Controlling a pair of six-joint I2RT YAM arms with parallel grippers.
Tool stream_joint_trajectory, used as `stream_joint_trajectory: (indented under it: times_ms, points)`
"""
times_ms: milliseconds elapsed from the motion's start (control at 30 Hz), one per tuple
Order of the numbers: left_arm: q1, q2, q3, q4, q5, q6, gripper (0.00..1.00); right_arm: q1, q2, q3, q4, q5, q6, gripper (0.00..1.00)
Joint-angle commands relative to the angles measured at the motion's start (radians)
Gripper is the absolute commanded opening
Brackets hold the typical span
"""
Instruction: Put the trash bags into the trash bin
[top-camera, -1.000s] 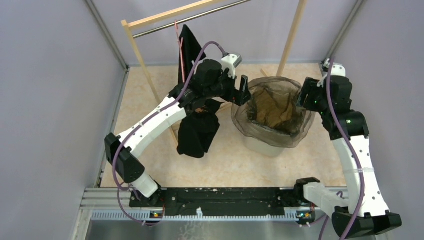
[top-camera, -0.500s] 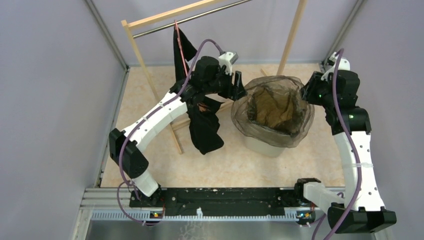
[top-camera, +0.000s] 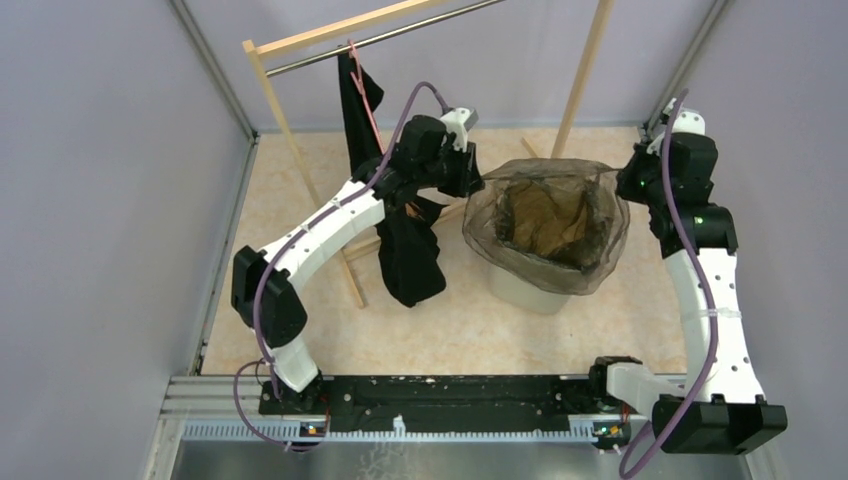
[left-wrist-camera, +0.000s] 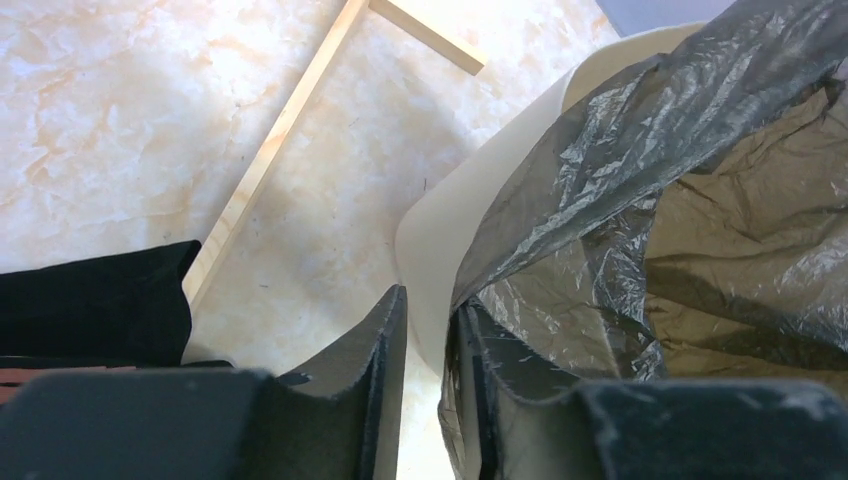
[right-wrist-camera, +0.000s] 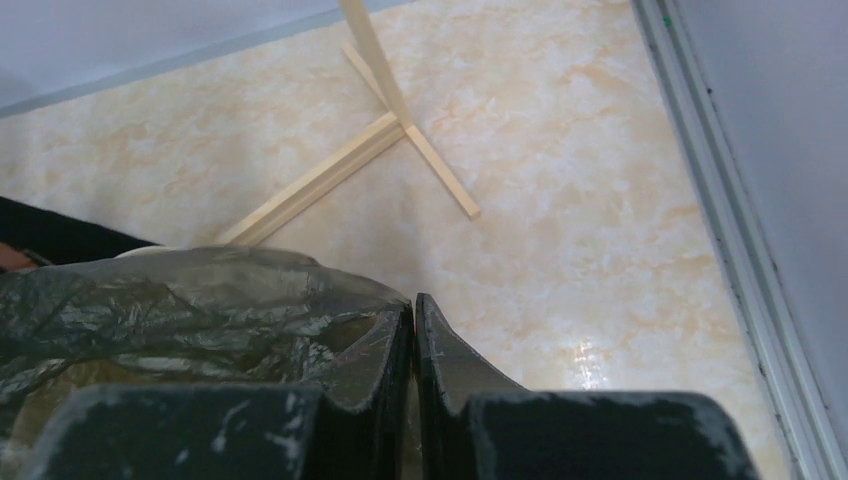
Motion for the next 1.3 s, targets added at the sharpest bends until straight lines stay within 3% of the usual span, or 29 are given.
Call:
stream_joint_trajectory:
  times_ms: [0, 167, 433, 633, 1067, 1267]
  points:
    - [0.005, 0.028, 0.050, 0.057, -0.040, -0.013, 0.28, -0.018, 0.022, 0.011, 0.043, 0.103, -0.027, 0.05]
    - [0.005, 0.070, 0.077, 0.081, -0.026, -0.035, 0.20, -0.021, 0.048, -0.013, 0.084, 0.093, -0.032, 0.05]
    - [0.005, 0.147, 0.108, 0.099, -0.002, -0.072, 0.19, -0.028, 0.107, -0.086, 0.136, 0.114, 0.008, 0.06]
    - [0.005, 0.191, 0.128, 0.087, 0.020, -0.073, 0.18, -0.051, 0.138, -0.161, 0.169, 0.018, 0.060, 0.07]
    - [0.005, 0.161, -0.006, 0.109, 0.006, -0.083, 0.08, -0.096, 0.118, -0.272, 0.202, -0.018, 0.073, 0.10]
    - [0.004, 0.153, -0.030, 0.103, 0.011, -0.091, 0.04, -0.140, 0.121, -0.284, 0.204, -0.128, 0.108, 0.10]
